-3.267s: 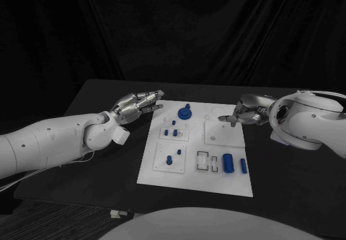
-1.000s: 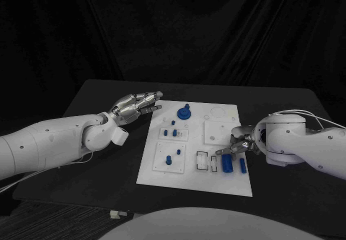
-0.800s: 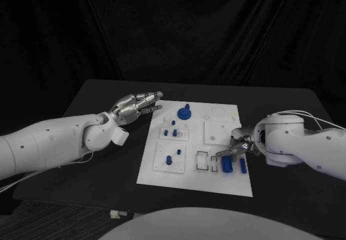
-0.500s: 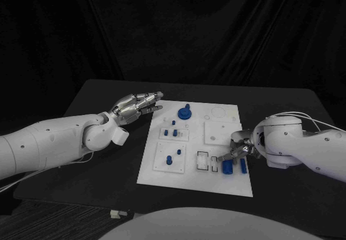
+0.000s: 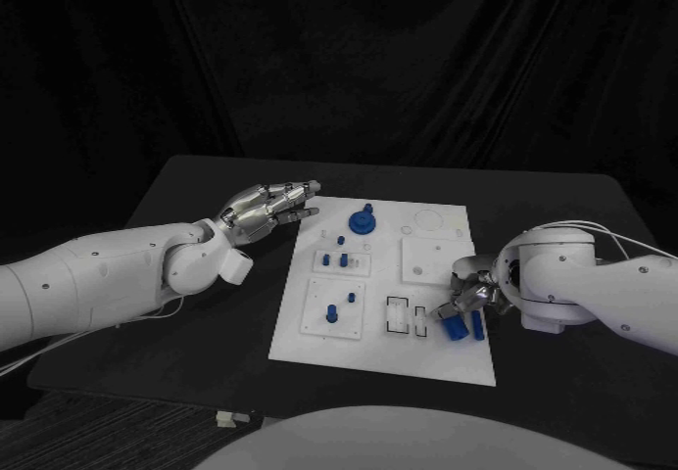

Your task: Assemble the parts on the task board

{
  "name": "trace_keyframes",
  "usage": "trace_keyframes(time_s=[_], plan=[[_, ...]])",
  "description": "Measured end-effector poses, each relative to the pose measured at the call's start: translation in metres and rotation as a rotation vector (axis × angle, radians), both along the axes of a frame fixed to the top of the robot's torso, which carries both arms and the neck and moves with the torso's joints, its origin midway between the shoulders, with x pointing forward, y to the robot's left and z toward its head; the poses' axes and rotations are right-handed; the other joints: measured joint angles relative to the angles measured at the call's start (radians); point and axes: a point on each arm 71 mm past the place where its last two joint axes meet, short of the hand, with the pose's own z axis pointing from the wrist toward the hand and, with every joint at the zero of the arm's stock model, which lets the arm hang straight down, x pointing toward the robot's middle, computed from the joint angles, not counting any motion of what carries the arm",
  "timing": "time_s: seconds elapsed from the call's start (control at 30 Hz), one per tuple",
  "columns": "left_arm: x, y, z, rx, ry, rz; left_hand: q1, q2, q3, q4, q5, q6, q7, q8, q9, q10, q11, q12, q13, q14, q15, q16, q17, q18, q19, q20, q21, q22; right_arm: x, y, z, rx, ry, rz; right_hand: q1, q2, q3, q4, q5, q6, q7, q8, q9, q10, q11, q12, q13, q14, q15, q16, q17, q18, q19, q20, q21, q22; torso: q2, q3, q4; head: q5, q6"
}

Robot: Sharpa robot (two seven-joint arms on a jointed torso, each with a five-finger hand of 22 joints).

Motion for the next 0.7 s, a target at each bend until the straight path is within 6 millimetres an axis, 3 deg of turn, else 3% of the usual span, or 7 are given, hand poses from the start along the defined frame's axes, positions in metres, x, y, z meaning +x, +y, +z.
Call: trace_keyframes(time_s=[0.1, 0.2, 0.53, 0.7], plan=[[0.0, 0.0, 0.0, 0.001, 0.001, 0.0, 0.0, 0.0, 0.0, 0.0, 0.005, 0.0, 0.0, 0.0, 0.0, 0.0, 0.0, 0.004, 0.0, 0.0, 0.0, 0.0, 0.0, 0.0, 0.0, 0.0, 0.0, 0.0, -0.001, -0.001, -0.001, 0.036, 0.015, -0.038, 0.003, -0.003, 0.015, 0.015, 0.055, -0.002, -0.002, 0.022, 0.028, 0.001, -0.005, 0.0, 0.0, -0.002, -0.002, 0.0, 0.0, 0.017, -0.005, -0.005, -0.021, 0.0, 0.0, 0.0, 0.0, 0.0, 0.0], [0.0, 0.0, 0.0, 0.001, 0.001, 0.0, 0.0, 0.0, 0.0, 0.0, 0.005, 0.0, 0.0, 0.0, 0.0, 0.0, 0.0, 0.004, 0.0, 0.0, 0.0, 0.0, 0.0, 0.0, 0.0, 0.0, 0.0, 0.0, -0.001, -0.003, -0.001, 0.071, 0.027, -0.076, 0.004, -0.004, 0.027, 0.027, 0.081, -0.004, -0.004, 0.042, 0.053, 0.001, -0.012, 0.0, 0.0, -0.001, -0.009, 0.0, 0.0, 0.017, -0.006, -0.006, -0.034, 0.0, 0.0, 0.0, 0.0, 0.001, 0.0], [0.0, 0.001, 0.0, 0.003, 0.003, 0.001, 0.0, 0.0, 0.003, -0.003, 0.01, 0.0, 0.0, 0.0, 0.0, 0.0, 0.0, 0.004, 0.0, 0.0, 0.0, 0.0, 0.001, 0.0, 0.0, 0.0, 0.0, 0.001, -0.003, -0.003, 0.007, 0.202, 0.064, -0.208, -0.028, -0.018, 0.052, 0.052, 0.08, -0.008, -0.008, 0.063, 0.092, 0.003, -0.014, 0.0, 0.0, -0.002, -0.009, 0.0, 0.0, 0.016, -0.009, -0.009, -0.059, 0.001, 0.0, 0.0, -0.0002, 0.002, 0.0], [0.0, 0.001, -0.001, 0.004, 0.004, 0.0, 0.003, -0.003, 0.003, -0.003, 0.01, 0.0, 0.0, 0.0, 0.0, 0.0, 0.0, 0.004, 0.0, 0.0, 0.0, 0.0, 0.001, 0.0, 0.0, 0.0, 0.0, 0.001, -0.003, 0.009, 0.012, 0.276, 0.098, -0.255, -0.051, -0.018, 0.065, 0.063, 0.047, -0.015, -0.015, 0.071, 0.103, 0.004, -0.015, 0.0, 0.0, -0.003, -0.011, -0.003, 0.0, 0.016, -0.009, -0.009, -0.06, 0.001, 0.0, -0.0001, 0.0, -0.002, 0.0]])
